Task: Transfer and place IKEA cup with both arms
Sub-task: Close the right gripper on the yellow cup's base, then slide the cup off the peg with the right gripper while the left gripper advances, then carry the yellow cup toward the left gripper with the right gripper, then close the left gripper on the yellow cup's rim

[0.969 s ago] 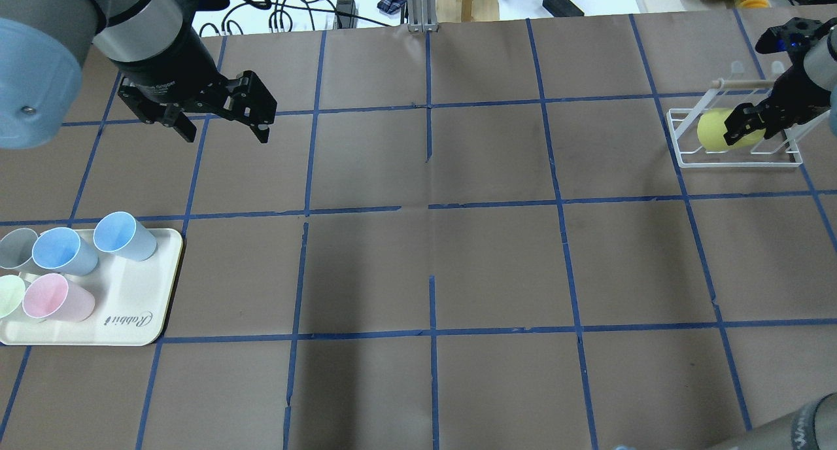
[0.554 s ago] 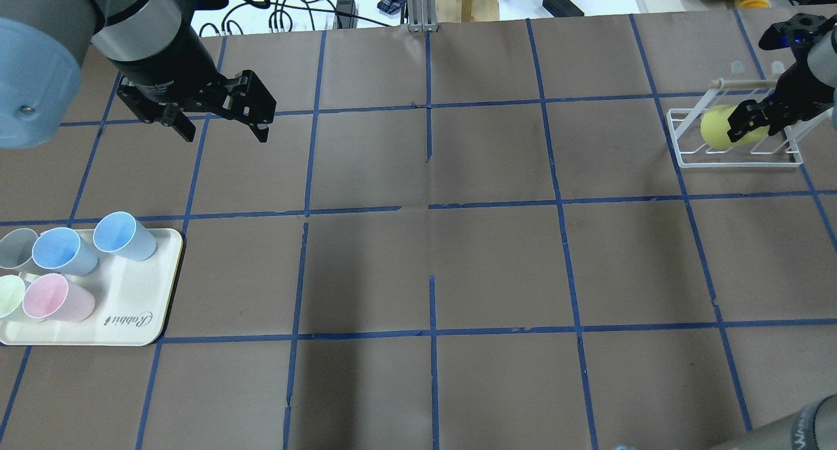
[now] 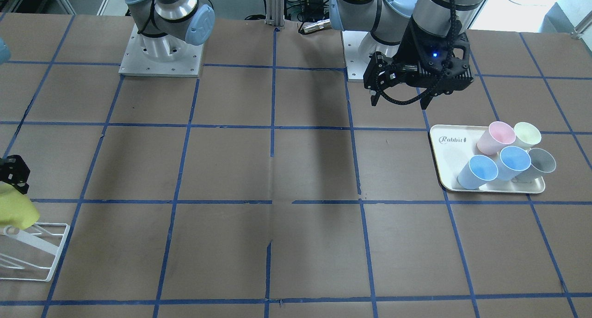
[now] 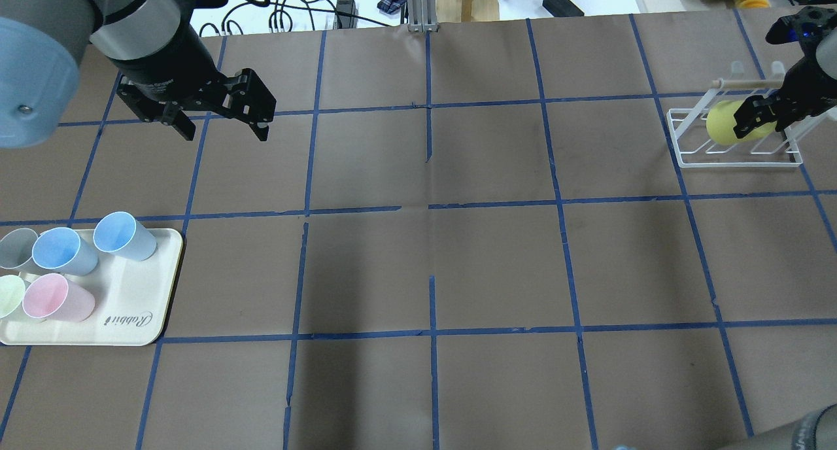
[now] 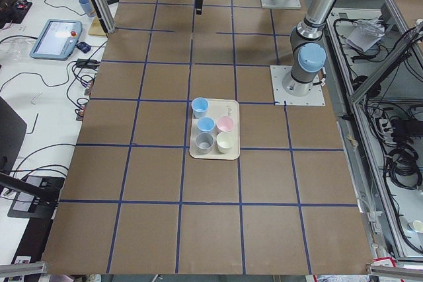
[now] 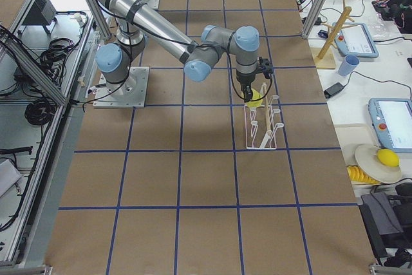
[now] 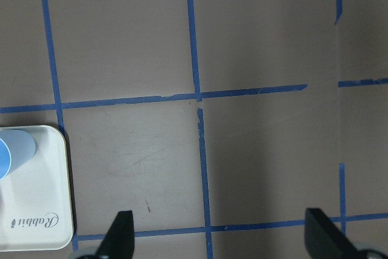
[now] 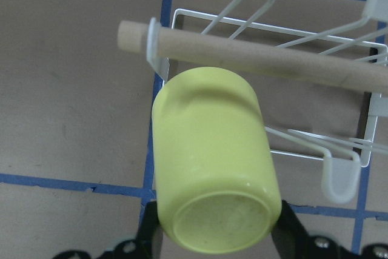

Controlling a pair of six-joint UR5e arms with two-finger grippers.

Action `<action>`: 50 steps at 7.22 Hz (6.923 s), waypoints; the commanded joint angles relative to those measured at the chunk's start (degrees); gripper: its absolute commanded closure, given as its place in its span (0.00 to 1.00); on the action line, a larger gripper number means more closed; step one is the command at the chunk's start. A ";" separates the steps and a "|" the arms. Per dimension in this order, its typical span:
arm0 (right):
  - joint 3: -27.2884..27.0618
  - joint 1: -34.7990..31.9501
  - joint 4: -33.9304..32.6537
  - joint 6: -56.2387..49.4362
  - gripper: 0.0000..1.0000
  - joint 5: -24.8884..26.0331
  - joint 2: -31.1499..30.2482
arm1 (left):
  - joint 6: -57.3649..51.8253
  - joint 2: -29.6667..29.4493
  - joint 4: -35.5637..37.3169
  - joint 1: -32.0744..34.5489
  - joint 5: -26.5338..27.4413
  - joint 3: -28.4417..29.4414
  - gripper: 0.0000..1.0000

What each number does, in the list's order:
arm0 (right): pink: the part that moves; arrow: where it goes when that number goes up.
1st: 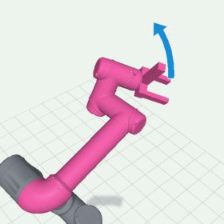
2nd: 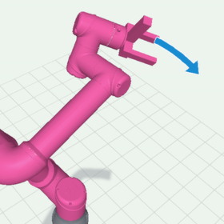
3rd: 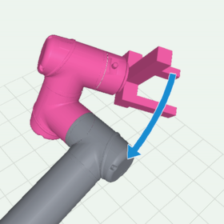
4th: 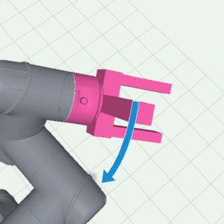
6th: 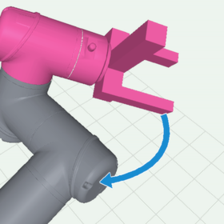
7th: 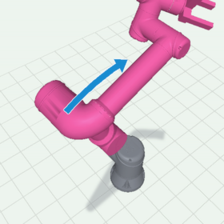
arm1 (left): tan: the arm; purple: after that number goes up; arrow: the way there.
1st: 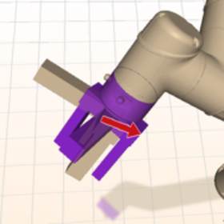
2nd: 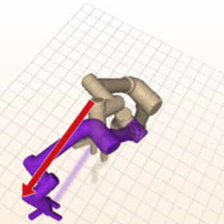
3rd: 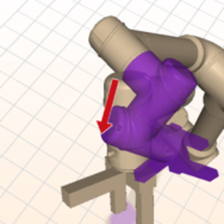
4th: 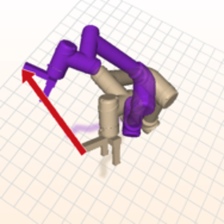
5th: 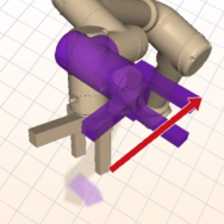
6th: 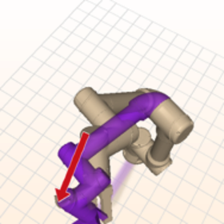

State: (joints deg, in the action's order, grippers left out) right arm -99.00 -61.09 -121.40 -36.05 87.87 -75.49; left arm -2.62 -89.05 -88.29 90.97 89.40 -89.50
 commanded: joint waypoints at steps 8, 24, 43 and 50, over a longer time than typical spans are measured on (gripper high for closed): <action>0.74 -0.61 15.65 -0.60 0.78 2.58 -15.45 | 0.07 2.39 -0.13 -0.44 -9.60 0.82 0.00; 0.65 -22.14 52.42 -4.56 0.81 -48.93 -31.03 | 1.65 0.54 -4.70 -3.17 -76.31 -11.05 0.00; 0.21 -22.93 43.97 -3.68 0.20 -49.99 -30.94 | 8.51 2.21 -3.38 1.23 -82.72 -12.37 1.00; 1.00 -22.93 43.19 1.65 0.00 -44.06 -30.42 | 8.33 4.76 -2.85 -2.01 -62.66 -10.88 1.00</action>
State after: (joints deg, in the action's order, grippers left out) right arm -98.23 -84.02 -77.69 -37.36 39.83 -106.07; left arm 5.95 -85.23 -91.50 90.46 19.31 -100.53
